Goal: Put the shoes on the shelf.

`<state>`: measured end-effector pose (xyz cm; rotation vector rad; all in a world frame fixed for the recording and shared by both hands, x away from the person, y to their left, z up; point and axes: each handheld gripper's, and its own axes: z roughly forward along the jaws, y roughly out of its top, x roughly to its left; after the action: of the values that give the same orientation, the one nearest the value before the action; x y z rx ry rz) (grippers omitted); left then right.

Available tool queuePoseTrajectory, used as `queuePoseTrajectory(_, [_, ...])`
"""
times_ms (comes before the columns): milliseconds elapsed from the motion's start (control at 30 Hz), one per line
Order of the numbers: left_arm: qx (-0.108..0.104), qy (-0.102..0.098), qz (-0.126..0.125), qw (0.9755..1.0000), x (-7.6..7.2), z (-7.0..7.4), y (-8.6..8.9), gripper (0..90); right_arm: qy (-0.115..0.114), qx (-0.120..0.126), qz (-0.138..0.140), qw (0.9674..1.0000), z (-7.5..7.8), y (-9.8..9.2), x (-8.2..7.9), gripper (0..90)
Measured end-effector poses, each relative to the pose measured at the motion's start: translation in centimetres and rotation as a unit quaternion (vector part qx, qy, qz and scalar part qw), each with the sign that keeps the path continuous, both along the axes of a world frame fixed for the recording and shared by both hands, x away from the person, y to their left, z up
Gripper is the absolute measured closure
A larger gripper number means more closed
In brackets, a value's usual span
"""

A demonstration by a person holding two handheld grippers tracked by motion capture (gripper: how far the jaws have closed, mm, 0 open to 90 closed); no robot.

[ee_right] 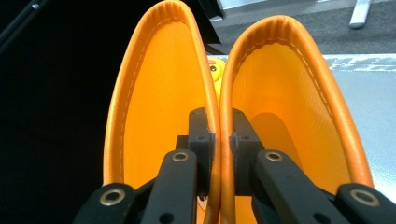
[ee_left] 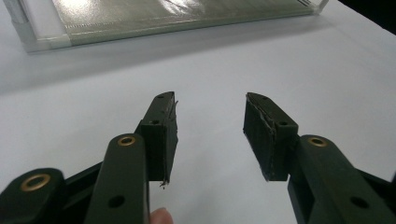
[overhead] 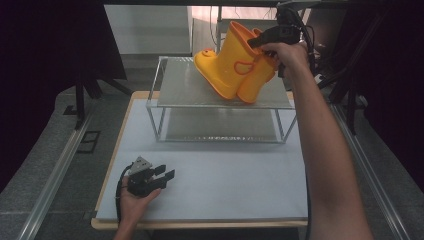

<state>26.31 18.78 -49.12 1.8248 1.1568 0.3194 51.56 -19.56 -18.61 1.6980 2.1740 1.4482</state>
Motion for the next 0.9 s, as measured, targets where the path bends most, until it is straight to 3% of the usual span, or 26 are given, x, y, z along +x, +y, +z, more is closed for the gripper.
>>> queuePoseTrajectory(67, [0.0, -0.001, 0.0, 1.0, -0.1, 0.1, 0.0, 54.3, -0.004, 0.007, -0.001, 1.0, 0.0, 0.0, 0.0, 78.9])
queuePoseTrajectory(100, [0.0, -0.001, 0.0, 1.0, -0.1, 0.1, 0.0, 54.3, -0.006, 0.028, -0.002, 0.9996, 0.0, -0.1, 0.0, 75.1])
queuePoseTrajectory(133, [0.0, -0.002, 0.0, 1.0, -0.1, 0.1, 0.0, 54.3, -0.001, 0.035, 0.002, 0.9994, 0.0, 0.0, 0.0, 74.9])
queuePoseTrajectory(200, [0.0, -0.003, 0.001, 1.0, -0.1, 0.1, 0.1, 54.3, -0.005, 0.023, 0.006, 0.9997, -0.1, 0.5, 0.0, 75.1])
queuePoseTrajectory(300, [0.0, -0.003, 0.002, 1.0, -0.2, 0.1, 0.1, 54.3, -0.017, 0.017, 0.0, 0.9997, 0.2, 0.9, -0.1, 67.9])
queuePoseTrajectory(367, [0.0, -0.002, 0.001, 1.0, -0.1, 0.1, 0.1, 54.3, -0.014, 0.03, -0.003, 0.9994, 0.3, 0.6, -0.1, 65.5])
queuePoseTrajectory(433, [0.002, -0.002, 0.0, 1.0, -0.1, 0.0, 0.0, 54.3, -0.018, 0.021, -0.011, 0.9996, 0.3, 0.5, -0.1, 65.2])
queuePoseTrajectory(500, [0.003, -0.001, -0.001, 1.0, -0.1, 0.0, -0.1, 54.3, -0.021, 0.028, -0.012, 0.9993, 0.2, 0.3, -0.1, 62.2])
queuePoseTrajectory(900, [0.003, 0.001, -0.001, 1.0, -0.1, -0.1, 0.0, 54.3, -0.032, -0.045, -0.023, 0.9982, 0.9, 2.0, 0.4, 49.2])
